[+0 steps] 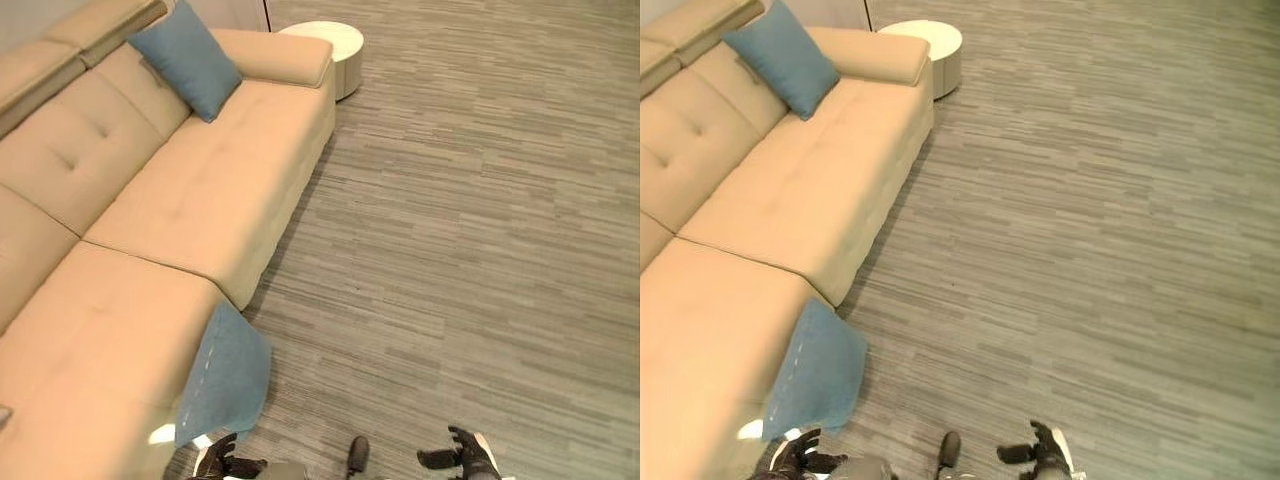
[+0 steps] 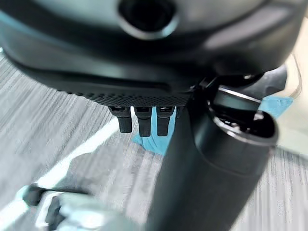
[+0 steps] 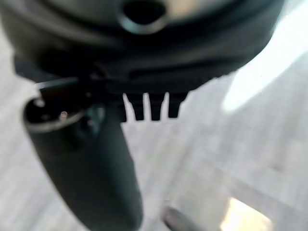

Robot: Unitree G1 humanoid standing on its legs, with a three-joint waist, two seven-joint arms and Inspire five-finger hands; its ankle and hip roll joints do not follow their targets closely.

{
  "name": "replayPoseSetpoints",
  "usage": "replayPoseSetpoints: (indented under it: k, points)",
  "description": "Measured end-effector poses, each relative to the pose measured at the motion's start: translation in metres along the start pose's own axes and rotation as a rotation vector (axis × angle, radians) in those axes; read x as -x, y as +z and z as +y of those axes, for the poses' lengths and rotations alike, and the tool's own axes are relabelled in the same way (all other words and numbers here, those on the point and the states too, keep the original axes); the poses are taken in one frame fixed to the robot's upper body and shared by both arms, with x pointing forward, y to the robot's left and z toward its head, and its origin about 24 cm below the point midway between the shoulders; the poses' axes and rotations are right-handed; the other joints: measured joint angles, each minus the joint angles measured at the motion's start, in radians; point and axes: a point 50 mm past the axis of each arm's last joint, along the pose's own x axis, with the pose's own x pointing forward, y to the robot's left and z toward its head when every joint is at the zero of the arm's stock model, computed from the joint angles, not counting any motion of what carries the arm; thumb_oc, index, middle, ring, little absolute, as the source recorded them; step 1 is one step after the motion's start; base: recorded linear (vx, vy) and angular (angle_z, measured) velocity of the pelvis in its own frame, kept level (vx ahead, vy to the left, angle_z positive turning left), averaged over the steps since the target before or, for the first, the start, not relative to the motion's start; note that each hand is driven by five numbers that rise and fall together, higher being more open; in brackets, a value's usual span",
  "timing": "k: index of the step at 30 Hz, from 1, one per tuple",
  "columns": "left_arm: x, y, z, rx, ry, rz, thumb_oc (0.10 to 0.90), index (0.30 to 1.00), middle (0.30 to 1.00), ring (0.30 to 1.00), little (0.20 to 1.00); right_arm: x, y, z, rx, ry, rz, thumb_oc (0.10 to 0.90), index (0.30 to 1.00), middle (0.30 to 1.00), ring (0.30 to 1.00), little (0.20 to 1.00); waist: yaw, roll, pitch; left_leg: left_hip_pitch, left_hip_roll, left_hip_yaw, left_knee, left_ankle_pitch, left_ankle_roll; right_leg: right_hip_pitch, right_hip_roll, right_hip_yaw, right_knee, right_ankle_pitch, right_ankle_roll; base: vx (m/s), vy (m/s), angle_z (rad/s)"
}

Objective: Pick up all the scattered cushions and arrange them neatly on the sofa.

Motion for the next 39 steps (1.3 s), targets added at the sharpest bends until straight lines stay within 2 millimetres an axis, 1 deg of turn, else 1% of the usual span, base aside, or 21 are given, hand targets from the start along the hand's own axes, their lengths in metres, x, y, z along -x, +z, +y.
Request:
replayPoseSetpoints:
  k: [2, 3, 7, 9, 10, 15, 17, 19, 20, 21, 23, 24, 25, 27, 28, 29, 31, 33, 34, 37, 39]
  points:
    - [0.000, 0.002, 0.001, -0.002, 0.000, -0.008, 0.800, 0.900, 0.900, 0.900, 0.900, -0.001, 0.003, -0.004, 0.002, -0.014, -0.012, 0.800, 0.900, 0.900, 0.900, 0.900, 0.002, -0.003, 0.004, -0.032, 0.012, 0.043, -0.153, 0.012, -0.013, 0.037, 0.003, -0.047, -0.006, -0.026, 0.021, 0.18, -0.079, 0.57]
    - [-0.001, 0.005, 0.000, -0.012, 0.000, -0.020, 0.800, 0.900, 0.900, 0.900, 0.900, -0.001, 0.000, -0.009, 0.007, -0.031, -0.009, 0.800, 0.900, 0.900, 0.900, 0.900, -0.015, 0.006, 0.002, -0.035, 0.013, 0.097, -0.300, 0.053, -0.022, 0.052, 0.008, -0.089, -0.005, -0.044, 0.043, 0.11, -0.036, 0.65]
    - [0.002, -0.005, -0.004, -0.036, -0.012, 0.006, 0.800, 0.900, 0.900, 0.900, 0.900, -0.001, 0.000, -0.012, 0.016, -0.033, -0.012, 0.800, 0.900, 0.900, 0.900, 0.900, -0.011, 0.028, -0.007, -0.008, 0.022, 0.186, -0.399, 0.136, 0.024, 0.099, 0.026, -0.087, -0.005, -0.088, 0.074, 0.16, 0.028, 0.02]
    - [0.006, -0.016, -0.007, -0.034, -0.021, 0.040, 0.800, 0.900, 0.900, 0.900, 0.900, 0.000, -0.005, -0.012, 0.038, -0.031, -0.005, 0.800, 0.900, 0.900, 0.900, 0.900, -0.011, 0.052, -0.022, 0.057, 0.014, 0.145, -0.445, 0.184, 0.029, 0.127, 0.040, -0.083, 0.001, -0.111, 0.100, 0.11, 0.041, 0.07]
    - [0.005, -0.016, -0.007, -0.034, -0.026, 0.042, 0.800, 0.900, 0.900, 0.900, 0.900, 0.003, -0.014, -0.005, 0.041, -0.011, 0.021, 0.800, 0.900, 0.900, 0.900, 0.900, -0.016, 0.044, -0.028, 0.113, -0.005, 0.127, -0.516, 0.192, 0.077, 0.138, 0.022, -0.091, 0.041, -0.150, 0.111, 0.17, 0.077, 0.22]
    - [0.004, -0.010, -0.005, -0.034, -0.032, 0.023, 0.800, 0.900, 0.900, 0.900, 0.900, 0.005, -0.010, 0.011, 0.061, 0.033, 0.007, 0.800, 0.900, 0.900, 0.900, 0.900, 0.005, 0.021, -0.041, 0.194, -0.055, 0.096, -0.583, 0.182, 0.099, 0.162, -0.032, -0.095, 0.112, -0.209, 0.173, 0.10, 0.076, 0.23]
    - [0.003, -0.008, -0.006, -0.034, -0.034, 0.020, 0.800, 0.900, 0.900, 0.900, 0.900, 0.004, -0.002, 0.013, 0.069, 0.038, -0.018, 0.800, 0.900, 0.900, 0.900, 0.900, 0.020, 0.027, -0.043, 0.219, -0.061, 0.077, -0.591, 0.170, 0.107, 0.146, -0.044, -0.115, 0.213, -0.237, 0.201, 0.06, 0.107, 0.30]
    - [0.003, -0.011, -0.004, -0.039, -0.029, 0.031, 0.800, 0.900, 0.900, 0.900, 0.900, 0.004, 0.004, 0.017, 0.095, 0.050, -0.039, 0.800, 0.900, 0.900, 0.900, 0.900, 0.020, 0.047, -0.047, 0.254, -0.040, 0.019, -0.599, 0.168, 0.111, 0.039, -0.085, -0.115, 0.522, -0.269, 0.227, 0.01, 0.033, 0.71]
    - [0.004, -0.014, 0.004, -0.048, -0.008, 0.038, 0.800, 0.900, 0.900, 0.900, 0.900, 0.006, 0.005, 0.023, 0.111, 0.070, -0.056, 0.800, 0.900, 0.900, 0.900, 0.900, 0.030, 0.032, -0.055, 0.261, -0.053, -0.020, -0.595, 0.152, 0.134, -0.048, -0.123, -0.088, 0.652, -0.303, 0.275, 0.05, -0.018, 1.31]
    - [0.004, -0.017, 0.006, -0.050, -0.002, 0.054, 0.800, 0.900, 0.900, 0.900, 0.900, 0.006, 0.013, 0.024, 0.102, 0.067, -0.090, 0.800, 0.900, 0.900, 0.900, 0.900, 0.000, 0.039, -0.048, 0.261, -0.054, -0.091, -0.590, 0.156, 0.136, -0.111, -0.094, 0.008, 0.667, -0.318, 0.257, 0.10, -0.116, 1.29]
    - [0.003, -0.015, 0.003, -0.059, -0.007, 0.050, 0.800, 0.900, 0.900, 0.900, 0.900, 0.007, 0.016, 0.025, 0.097, 0.065, -0.107, 0.800, 0.900, 0.900, 0.900, 0.900, -0.017, 0.057, -0.043, 0.261, -0.053, -0.166, -0.582, 0.162, 0.127, -0.135, -0.040, 0.097, 0.573, -0.321, 0.233, 0.11, -0.146, 1.28]
    - [0.003, -0.009, -0.003, -0.056, -0.033, 0.027, 0.800, 0.900, 0.900, 0.900, 0.900, 0.003, 0.012, 0.014, 0.057, 0.096, -0.080, 0.800, 0.900, 0.900, 0.900, 0.900, -0.023, 0.066, -0.039, 0.260, -0.065, -0.216, -0.581, 0.160, 0.109, -0.153, -0.024, 0.141, 0.526, -0.312, 0.212, 0.07, -0.099, 1.92]
    - [-0.002, 0.007, -0.006, -0.079, -0.030, -0.015, 0.800, 0.900, 0.900, 0.900, 0.900, -0.001, 0.004, -0.002, 0.006, 0.040, -0.021, 0.800, 0.900, 0.900, 0.900, 0.900, -0.030, 0.071, -0.035, 0.234, -0.074, -0.275, -0.562, 0.165, 0.102, -0.185, 0.004, 0.259, 0.463, -0.290, 0.199, 0.04, -0.102, 1.72]
    - [-0.001, 0.009, 0.000, -0.076, -0.012, -0.038, 0.800, 0.900, 0.900, 0.900, 0.900, 0.004, 0.020, 0.002, -0.029, 0.057, -0.130, 0.800, 0.900, 0.900, 0.900, 0.900, -0.028, 0.081, -0.033, 0.245, -0.047, -0.337, -0.604, 0.160, 0.098, -0.263, 0.076, 0.391, 0.441, -0.215, 0.147, -0.01, -0.244, 1.26]
    - [0.001, 0.001, -0.004, -0.074, -0.029, -0.022, 0.800, 0.900, 0.900, 0.900, 0.900, 0.009, 0.023, 0.009, -0.058, 0.079, -0.182, 0.800, 0.900, 0.900, 0.900, 0.900, -0.050, 0.097, -0.036, 0.248, -0.031, -0.386, -0.627, 0.157, 0.084, -0.228, 0.075, 0.379, 0.357, -0.168, 0.139, -0.05, -0.277, 1.16]
    - [0.002, -0.001, -0.008, -0.058, -0.035, -0.016, 0.800, 0.900, 0.900, 0.900, 0.900, 0.010, 0.015, 0.012, -0.054, 0.092, -0.155, 0.800, 0.900, 0.900, 0.900, 0.900, -0.041, 0.093, -0.042, 0.266, -0.023, -0.404, -0.640, 0.155, 0.083, -0.198, 0.033, 0.256, 0.303, -0.106, 0.126, -0.04, -0.201, 1.46]
    - [0.006, -0.009, -0.023, -0.050, -0.090, 0.004, 0.800, 0.900, 0.900, 0.900, 0.900, 0.006, -0.002, 0.008, -0.025, 0.087, -0.055, 0.800, 0.900, 0.900, 0.900, 0.900, -0.017, 0.099, -0.053, 0.225, -0.010, -0.353, -0.556, 0.142, 0.038, -0.127, 0.042, 0.152, 0.193, -0.058, 0.065, -0.07, -0.204, 1.19]
    - [0.006, -0.014, -0.014, -0.027, -0.068, 0.025, 0.800, 0.900, 0.900, 0.900, 0.900, 0.002, 0.001, -0.003, -0.016, 0.061, -0.051, 0.800, 0.900, 0.900, 0.900, 0.900, 0.001, 0.052, -0.040, 0.162, -0.027, -0.308, -0.479, 0.156, -0.013, -0.094, 0.031, 0.079, 0.131, -0.038, 0.034, -0.12, -0.143, 1.12]
    - [0.004, -0.012, -0.009, -0.018, -0.051, 0.022, 0.800, 0.900, 0.900, 0.900, 0.900, 0.002, -0.006, -0.010, -0.012, 0.044, -0.031, 0.800, 0.900, 0.900, 0.900, 0.900, -0.010, 0.035, -0.033, 0.138, -0.017, -0.234, -0.442, 0.154, -0.019, -0.063, 0.025, 0.012, 0.097, -0.036, 0.032, -0.08, -0.075, 1.48]
    - [0.004, -0.017, 0.005, -0.041, -0.017, 0.035, 0.800, 0.900, 0.900, 0.900, 0.900, 0.003, -0.013, -0.011, -0.052, 0.027, -0.003, 0.800, 0.900, 0.900, 0.900, 0.900, -0.038, -0.019, -0.039, 0.132, 0.022, 0.001, -0.479, 0.152, -0.015, -0.010, 0.015, -0.090, 0.048, -0.049, 0.053, -0.01, -0.010, 1.19]
    - [0.005, -0.019, 0.008, -0.044, -0.004, 0.041, 0.800, 0.900, 0.900, 0.900, 0.900, 0.003, -0.015, -0.013, -0.068, 0.018, 0.000, 0.800, 0.900, 0.900, 0.900, 0.900, -0.060, -0.029, -0.045, 0.131, 0.025, 0.058, -0.487, 0.153, -0.009, -0.009, 0.009, -0.117, 0.055, -0.078, 0.129, 0.02, 0.024, 0.71]
